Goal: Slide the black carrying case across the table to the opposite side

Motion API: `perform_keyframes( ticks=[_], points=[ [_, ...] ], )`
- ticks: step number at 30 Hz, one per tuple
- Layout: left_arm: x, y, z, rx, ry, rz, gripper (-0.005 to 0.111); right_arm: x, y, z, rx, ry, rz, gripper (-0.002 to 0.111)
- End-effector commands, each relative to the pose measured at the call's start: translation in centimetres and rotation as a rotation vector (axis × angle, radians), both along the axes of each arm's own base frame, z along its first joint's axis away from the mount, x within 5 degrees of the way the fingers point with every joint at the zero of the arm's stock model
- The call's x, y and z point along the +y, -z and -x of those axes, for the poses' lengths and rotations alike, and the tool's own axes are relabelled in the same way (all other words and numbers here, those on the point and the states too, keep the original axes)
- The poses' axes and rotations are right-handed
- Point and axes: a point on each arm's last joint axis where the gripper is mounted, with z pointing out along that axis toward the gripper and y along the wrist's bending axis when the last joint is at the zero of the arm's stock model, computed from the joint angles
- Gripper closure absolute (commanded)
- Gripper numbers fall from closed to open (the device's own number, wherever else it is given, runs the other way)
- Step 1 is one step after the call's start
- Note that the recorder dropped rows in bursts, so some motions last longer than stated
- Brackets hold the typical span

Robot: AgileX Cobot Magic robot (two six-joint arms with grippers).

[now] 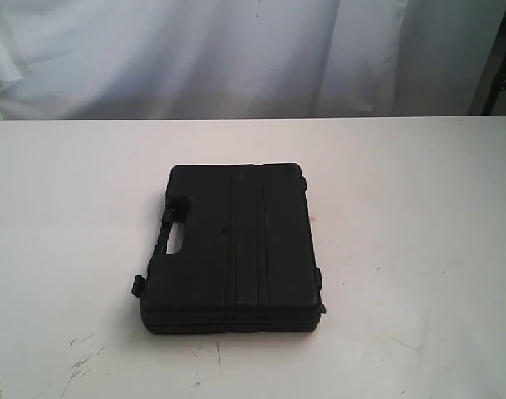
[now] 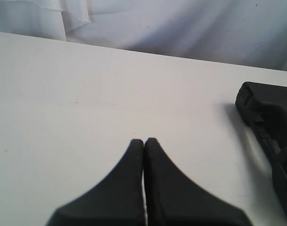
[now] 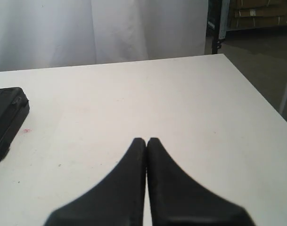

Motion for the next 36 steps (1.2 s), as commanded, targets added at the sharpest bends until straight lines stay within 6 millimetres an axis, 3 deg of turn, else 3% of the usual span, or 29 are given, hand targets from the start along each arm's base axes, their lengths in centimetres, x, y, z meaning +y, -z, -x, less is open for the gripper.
perform_keyframes(
  ticks=[1,36],
  points=[
    [0.01,0.09,0.01,-0.005,-0.002,0.000,0.107,0.01,0.17,0.04,0.007,0.001,-0.001,0.108],
    [0.01,0.09,0.01,-0.005,-0.002,0.001,0.107,0.20,0.28,0.09,0.020,-0.038,0.010,0.108]
  ],
)
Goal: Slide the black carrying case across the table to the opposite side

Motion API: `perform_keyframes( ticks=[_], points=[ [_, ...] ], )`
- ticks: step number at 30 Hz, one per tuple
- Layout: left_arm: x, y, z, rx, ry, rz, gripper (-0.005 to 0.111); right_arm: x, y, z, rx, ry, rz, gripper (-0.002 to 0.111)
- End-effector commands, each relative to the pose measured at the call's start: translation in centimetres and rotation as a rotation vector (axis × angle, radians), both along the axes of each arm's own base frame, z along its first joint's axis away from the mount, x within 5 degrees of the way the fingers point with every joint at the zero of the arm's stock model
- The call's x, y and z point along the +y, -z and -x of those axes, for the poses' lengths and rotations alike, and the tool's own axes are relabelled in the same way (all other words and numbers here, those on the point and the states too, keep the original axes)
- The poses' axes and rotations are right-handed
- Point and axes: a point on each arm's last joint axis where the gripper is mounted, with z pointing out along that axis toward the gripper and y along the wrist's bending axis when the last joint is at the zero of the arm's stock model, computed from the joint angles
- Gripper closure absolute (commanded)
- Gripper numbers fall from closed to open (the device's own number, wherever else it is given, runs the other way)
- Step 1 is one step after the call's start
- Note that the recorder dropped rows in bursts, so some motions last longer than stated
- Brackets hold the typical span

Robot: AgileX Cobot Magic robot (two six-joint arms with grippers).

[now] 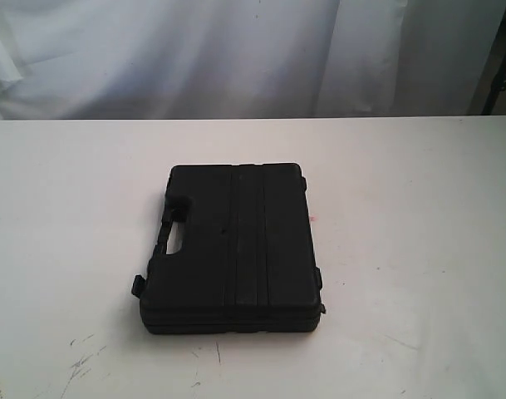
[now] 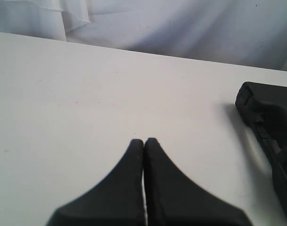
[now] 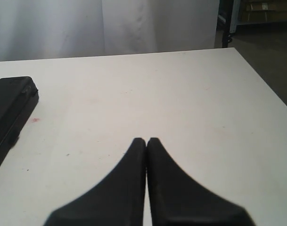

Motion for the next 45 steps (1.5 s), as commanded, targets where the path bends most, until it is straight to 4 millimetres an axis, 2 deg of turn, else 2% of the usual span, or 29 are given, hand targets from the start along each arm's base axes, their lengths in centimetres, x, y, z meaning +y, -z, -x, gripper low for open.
perform_keyframes(
  ticks=[1,17,19,21,23,24,34,39,41,43,45],
  points=[
    [0.0,0.1,0.0,-0.005,-0.002,0.001,0.107,0.0,0.1,0.0,-0.003,-0.002,0.003,0.108],
    [0.0,0.0,0.0,-0.009,-0.002,-0.009,0.107,0.1,0.1,0.0,0.000,-0.006,-0.041,0.108],
    [0.1,-0.4,-0.1,-0.059,-0.004,-0.024,0.107,0.1,0.1,0.0,0.000,-0.006,-0.041,0.108],
    [-0.1,-1.7,-0.3,-0.202,-0.001,0.063,0.107,0.1,0.1,0.0,0.000,-0.006,-0.041,0.108],
    [0.0,-3.1,-0.3,-0.362,-0.006,0.081,0.107,0.1,0.1,0.0,0.000,-0.006,-0.041,0.108],
    [0.0,-3.3,-0.3,-0.385,-0.006,0.080,0.107,0.1,0.1,0.0,0.000,-0.006,-0.041,0.108],
    [0.0,-4.1,-0.2,-0.472,-0.008,0.078,0.107,0.1,0.1,0.0,0.000,-0.006,-0.041,0.108],
    [0.0,-4.5,-0.1,-0.425,-0.005,0.079,0.107,0.1,0.1,0.0,0.000,-0.006,-0.039,0.108],
    [0.0,-6.1,0.3,-0.466,-0.002,0.078,0.107,0.1,0.1,0.0,0.000,-0.006,-0.039,0.108],
    [-0.1,-8.9,1.0,-0.498,0.003,0.076,0.107,0.1,0.1,0.0,0.000,-0.006,-0.039,0.108],
    [-0.1,-11.0,0.5,-0.487,0.003,0.076,0.107,0.1,0.1,0.0,0.000,-0.006,-0.039,0.108]
  ],
)
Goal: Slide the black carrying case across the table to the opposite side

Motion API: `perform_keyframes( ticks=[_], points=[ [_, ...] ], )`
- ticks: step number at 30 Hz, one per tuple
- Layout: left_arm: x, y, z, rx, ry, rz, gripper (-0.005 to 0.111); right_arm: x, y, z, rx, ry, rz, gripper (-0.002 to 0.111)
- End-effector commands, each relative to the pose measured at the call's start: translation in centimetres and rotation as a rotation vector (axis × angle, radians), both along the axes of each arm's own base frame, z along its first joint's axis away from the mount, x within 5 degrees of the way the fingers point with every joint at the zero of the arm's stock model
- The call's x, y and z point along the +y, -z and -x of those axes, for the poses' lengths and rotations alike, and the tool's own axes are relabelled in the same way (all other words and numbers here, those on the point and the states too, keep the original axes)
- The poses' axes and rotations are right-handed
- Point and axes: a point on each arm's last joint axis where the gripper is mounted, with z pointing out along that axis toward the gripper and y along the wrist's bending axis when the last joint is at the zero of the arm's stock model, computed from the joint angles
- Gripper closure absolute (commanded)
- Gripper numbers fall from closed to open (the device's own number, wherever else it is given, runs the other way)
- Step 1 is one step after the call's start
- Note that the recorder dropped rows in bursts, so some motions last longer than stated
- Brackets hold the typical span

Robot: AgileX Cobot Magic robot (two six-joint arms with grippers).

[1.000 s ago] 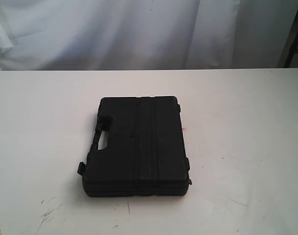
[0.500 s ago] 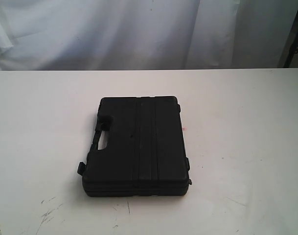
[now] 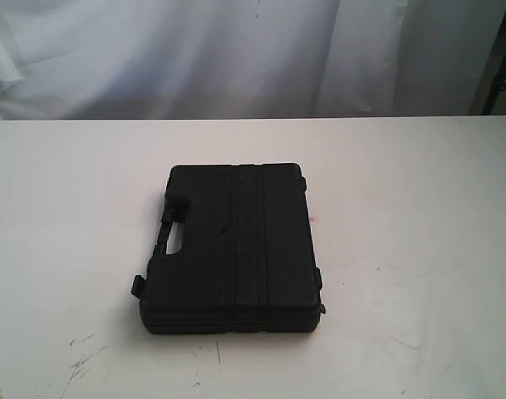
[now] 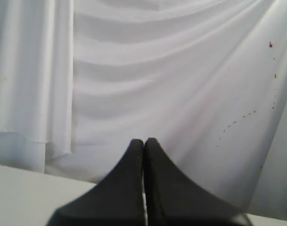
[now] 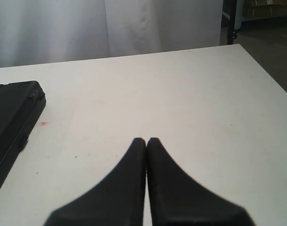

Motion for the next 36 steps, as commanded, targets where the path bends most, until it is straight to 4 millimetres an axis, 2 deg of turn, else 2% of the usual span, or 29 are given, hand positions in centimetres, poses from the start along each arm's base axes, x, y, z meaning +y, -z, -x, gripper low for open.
perform_keyframes(
  ticks=[1,2,4,9,13,16,22,29,36],
  points=[
    [0.0,-3.8,-0.5,0.004,0.003,0.011,0.107,0.0,0.1,0.0,-0.002,-0.002,0.000,0.108],
    [0.0,-5.5,-1.4,0.022,0.003,0.012,0.107,0.0,0.1,0.0,-0.002,-0.002,0.000,0.108],
    [0.1,-7.5,-3.1,0.091,0.006,0.013,0.107,0.0,0.1,0.0,-0.002,-0.002,0.000,0.108],
    [0.0,-9.7,-7.0,0.342,0.019,0.022,0.107,0.0,0.1,0.0,-0.002,-0.002,0.000,0.108],
    [-0.1,-9.3,-10.1,0.634,0.044,0.047,0.107,0.0,0.1,0.0,-0.002,-0.002,0.000,0.108],
    [-0.2,-8.4,-12.0,0.787,0.055,0.055,0.107,0.0,0.1,0.0,-0.002,-0.002,0.000,0.108],
    [-0.1,-6.7,-14.5,0.876,0.050,0.050,0.107,0.0,0.1,0.0,-0.002,-0.002,0.000,0.108],
    [-0.3,-5.7,-15.6,0.963,0.075,0.092,0.107,0.0,0.1,0.0,-0.002,-0.002,0.000,0.108],
    [-1.2,-5.7,-19.4,1.141,0.191,0.123,0.107,0.0,0.1,0.0,-0.002,-0.002,-0.002,0.108]
  ],
)
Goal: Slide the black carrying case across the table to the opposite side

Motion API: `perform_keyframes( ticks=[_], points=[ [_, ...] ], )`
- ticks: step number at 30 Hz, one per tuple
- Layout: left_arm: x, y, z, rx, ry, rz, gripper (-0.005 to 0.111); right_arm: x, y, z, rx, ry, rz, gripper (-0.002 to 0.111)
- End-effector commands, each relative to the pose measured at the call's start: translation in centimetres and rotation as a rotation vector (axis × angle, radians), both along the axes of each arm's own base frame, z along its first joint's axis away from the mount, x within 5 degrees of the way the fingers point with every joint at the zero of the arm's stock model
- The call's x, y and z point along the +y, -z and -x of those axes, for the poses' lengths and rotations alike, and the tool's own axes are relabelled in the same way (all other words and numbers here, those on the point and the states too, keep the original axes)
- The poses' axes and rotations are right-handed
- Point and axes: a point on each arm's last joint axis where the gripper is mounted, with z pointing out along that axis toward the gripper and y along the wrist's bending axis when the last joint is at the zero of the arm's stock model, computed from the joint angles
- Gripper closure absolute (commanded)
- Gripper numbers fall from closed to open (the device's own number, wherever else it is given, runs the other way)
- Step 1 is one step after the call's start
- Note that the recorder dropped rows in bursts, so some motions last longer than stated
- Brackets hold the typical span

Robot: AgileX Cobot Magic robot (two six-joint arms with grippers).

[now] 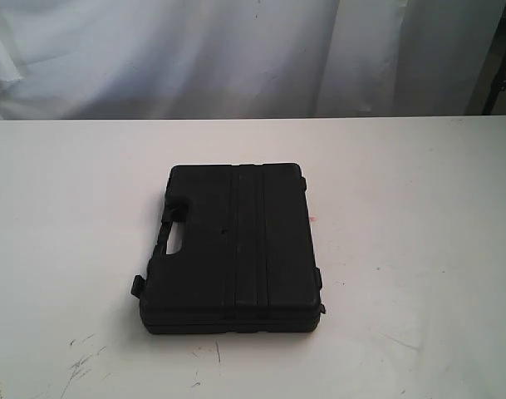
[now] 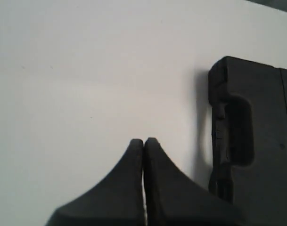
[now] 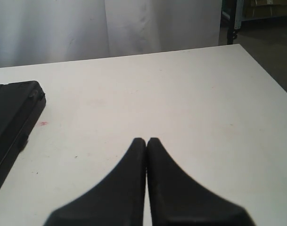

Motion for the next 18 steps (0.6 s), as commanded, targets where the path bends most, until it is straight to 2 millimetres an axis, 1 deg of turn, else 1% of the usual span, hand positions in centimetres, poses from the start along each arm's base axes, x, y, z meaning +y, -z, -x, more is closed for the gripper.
perform_keyframes(
  ticks=[1,5,8,18],
  points=[
    [-0.5,-0.2,-2.9,0.109,0.041,0.051,0.107,0.0,0.1,0.0,-0.002,-0.002,-0.002,0.108],
    [-0.5,0.4,-5.3,0.190,0.052,0.057,0.107,0.0,0.1,0.0,-0.002,-0.002,-0.002,0.108],
    [-1.4,1.3,-6.8,0.229,0.085,0.058,0.107,0.0,0.1,0.0,-0.002,-0.002,-0.002,0.108],
    [-7.8,4.6,-11.1,0.333,0.201,0.003,0.107,0.0,0.1,0.0,-0.002,-0.002,-0.002,0.108]
  ],
)
